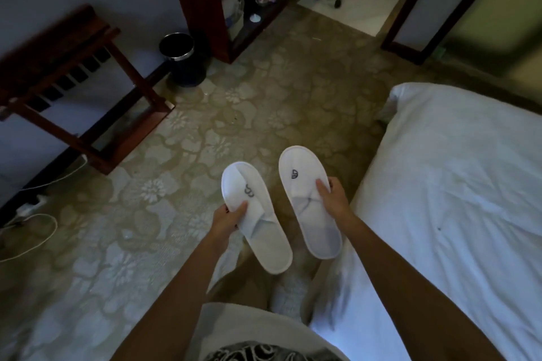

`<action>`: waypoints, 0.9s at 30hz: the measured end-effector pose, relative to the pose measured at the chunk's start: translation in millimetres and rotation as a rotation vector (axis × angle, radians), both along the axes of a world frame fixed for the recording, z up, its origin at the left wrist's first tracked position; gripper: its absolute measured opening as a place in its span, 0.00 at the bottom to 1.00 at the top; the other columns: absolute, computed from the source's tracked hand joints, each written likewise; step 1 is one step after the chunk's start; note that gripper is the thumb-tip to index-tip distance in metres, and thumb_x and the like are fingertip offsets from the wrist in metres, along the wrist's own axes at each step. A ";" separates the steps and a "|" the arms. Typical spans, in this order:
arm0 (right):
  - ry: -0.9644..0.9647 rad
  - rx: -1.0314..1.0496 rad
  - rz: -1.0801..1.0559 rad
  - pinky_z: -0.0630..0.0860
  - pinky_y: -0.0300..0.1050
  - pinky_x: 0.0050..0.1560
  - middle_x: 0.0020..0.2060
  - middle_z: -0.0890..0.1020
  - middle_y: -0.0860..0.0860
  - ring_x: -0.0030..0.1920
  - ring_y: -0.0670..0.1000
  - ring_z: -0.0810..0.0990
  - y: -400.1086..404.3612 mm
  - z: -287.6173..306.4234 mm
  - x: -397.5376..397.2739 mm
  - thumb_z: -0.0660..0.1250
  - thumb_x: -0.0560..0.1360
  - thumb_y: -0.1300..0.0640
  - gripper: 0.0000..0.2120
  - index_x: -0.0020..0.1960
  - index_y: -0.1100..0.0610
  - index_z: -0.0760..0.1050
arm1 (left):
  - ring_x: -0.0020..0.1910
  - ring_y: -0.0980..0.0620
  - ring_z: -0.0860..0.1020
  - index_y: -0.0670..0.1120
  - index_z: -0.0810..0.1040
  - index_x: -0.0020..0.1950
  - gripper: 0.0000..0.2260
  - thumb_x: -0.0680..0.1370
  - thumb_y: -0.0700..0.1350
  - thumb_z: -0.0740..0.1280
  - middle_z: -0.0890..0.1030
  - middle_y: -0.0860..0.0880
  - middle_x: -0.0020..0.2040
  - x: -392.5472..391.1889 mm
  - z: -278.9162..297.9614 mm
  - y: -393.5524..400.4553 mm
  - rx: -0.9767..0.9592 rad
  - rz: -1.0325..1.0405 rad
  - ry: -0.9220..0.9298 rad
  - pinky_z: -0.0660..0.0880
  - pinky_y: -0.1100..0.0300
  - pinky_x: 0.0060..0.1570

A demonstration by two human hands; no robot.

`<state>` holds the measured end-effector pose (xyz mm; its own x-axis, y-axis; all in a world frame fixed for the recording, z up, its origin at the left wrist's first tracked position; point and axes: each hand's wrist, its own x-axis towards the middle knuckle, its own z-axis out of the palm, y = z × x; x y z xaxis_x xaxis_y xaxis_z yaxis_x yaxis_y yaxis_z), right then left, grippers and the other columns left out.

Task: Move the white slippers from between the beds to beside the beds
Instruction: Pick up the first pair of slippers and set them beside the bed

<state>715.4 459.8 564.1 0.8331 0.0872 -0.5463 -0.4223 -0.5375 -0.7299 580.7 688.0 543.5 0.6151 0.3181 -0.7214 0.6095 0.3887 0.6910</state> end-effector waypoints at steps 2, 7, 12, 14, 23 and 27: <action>0.000 -0.022 0.006 0.72 0.47 0.56 0.56 0.76 0.52 0.56 0.54 0.76 7.9 -7.7 42.0 0.60 0.78 0.43 0.23 0.66 0.58 0.69 | 0.58 0.44 0.80 0.44 0.75 0.67 0.23 0.74 0.50 0.72 0.81 0.44 0.62 39.3 -17.1 0.6 -0.041 0.005 0.011 0.79 0.48 0.53; 0.065 -0.123 0.097 0.73 0.49 0.58 0.56 0.75 0.52 0.58 0.54 0.75 23.5 -30.6 143.7 0.60 0.77 0.42 0.24 0.66 0.57 0.68 | 0.55 0.45 0.80 0.40 0.73 0.68 0.22 0.76 0.45 0.70 0.80 0.42 0.62 127.5 -46.2 -3.3 -0.134 0.091 0.056 0.81 0.55 0.45; 0.086 -0.179 0.184 0.72 0.49 0.57 0.59 0.76 0.55 0.57 0.53 0.74 34.8 -53.5 229.5 0.60 0.78 0.44 0.24 0.66 0.59 0.69 | 0.57 0.44 0.81 0.40 0.74 0.68 0.25 0.74 0.48 0.73 0.80 0.42 0.63 191.6 -71.5 -3.3 -0.152 0.157 0.129 0.80 0.48 0.55; 0.114 -0.208 0.222 0.72 0.49 0.57 0.58 0.75 0.54 0.56 0.53 0.74 39.3 -68.5 259.7 0.60 0.78 0.43 0.25 0.67 0.58 0.68 | 0.55 0.44 0.81 0.39 0.75 0.67 0.25 0.73 0.47 0.73 0.81 0.41 0.62 213.9 -87.4 -6.8 -0.157 0.203 0.157 0.81 0.48 0.52; 0.132 -0.372 0.515 0.76 0.49 0.53 0.51 0.80 0.53 0.52 0.54 0.79 55.5 -270.3 372.9 0.60 0.75 0.37 0.25 0.61 0.55 0.74 | 0.40 0.56 0.81 0.45 0.78 0.54 0.11 0.74 0.46 0.72 0.83 0.48 0.45 294.2 -281.8 -57.7 -0.181 0.415 0.290 0.79 0.68 0.33; 0.091 -0.443 0.594 0.78 0.57 0.56 0.50 0.82 0.55 0.50 0.57 0.81 44.0 -412.1 403.8 0.57 0.69 0.28 0.32 0.58 0.52 0.76 | 0.43 0.52 0.83 0.39 0.80 0.56 0.12 0.75 0.43 0.71 0.84 0.43 0.50 319.2 -403.0 -85.5 -0.237 0.454 0.279 0.82 0.56 0.47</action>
